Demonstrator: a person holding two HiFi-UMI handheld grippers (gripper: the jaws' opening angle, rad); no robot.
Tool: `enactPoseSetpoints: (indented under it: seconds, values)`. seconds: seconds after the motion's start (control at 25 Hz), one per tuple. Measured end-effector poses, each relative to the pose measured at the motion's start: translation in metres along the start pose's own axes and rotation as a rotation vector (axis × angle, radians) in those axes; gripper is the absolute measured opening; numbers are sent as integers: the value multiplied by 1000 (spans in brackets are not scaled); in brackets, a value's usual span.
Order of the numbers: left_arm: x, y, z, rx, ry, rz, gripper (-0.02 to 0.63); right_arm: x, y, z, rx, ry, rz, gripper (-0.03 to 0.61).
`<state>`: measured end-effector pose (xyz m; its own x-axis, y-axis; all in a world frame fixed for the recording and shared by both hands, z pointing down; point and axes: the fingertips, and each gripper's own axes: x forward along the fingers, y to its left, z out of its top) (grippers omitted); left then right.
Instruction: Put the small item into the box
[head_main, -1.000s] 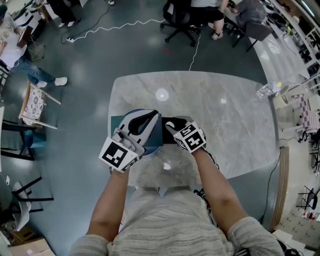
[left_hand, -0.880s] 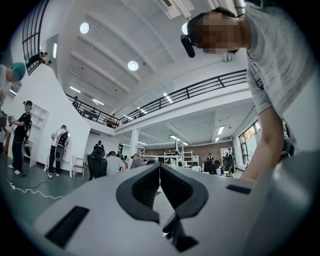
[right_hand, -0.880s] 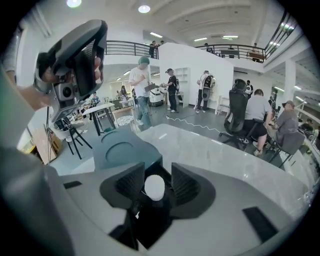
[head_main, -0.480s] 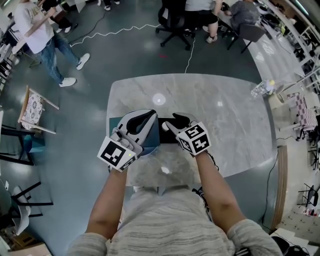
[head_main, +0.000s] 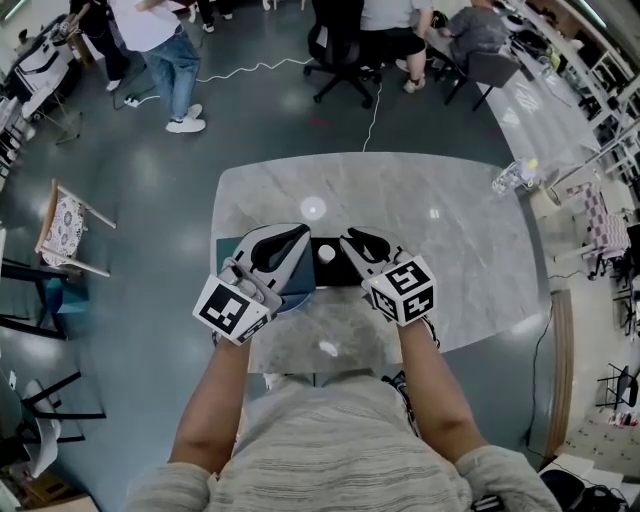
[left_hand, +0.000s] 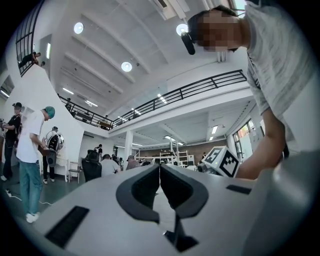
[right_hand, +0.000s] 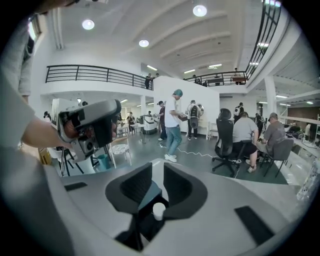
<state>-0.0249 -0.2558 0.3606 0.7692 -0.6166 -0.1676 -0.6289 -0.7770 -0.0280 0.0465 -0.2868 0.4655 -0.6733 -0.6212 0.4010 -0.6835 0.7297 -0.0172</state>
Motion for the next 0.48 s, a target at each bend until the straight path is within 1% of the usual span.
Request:
enactPoseSetpoints:
  seconds: [0.2,0.48]
  values:
    - [-3,-9,10,19,-7,-19,21,-25,8,27,-1,-88,-17,57]
    - [-5,-19,23,40,-14,-34,21,-60,15,64,-4,-197,-29,38]
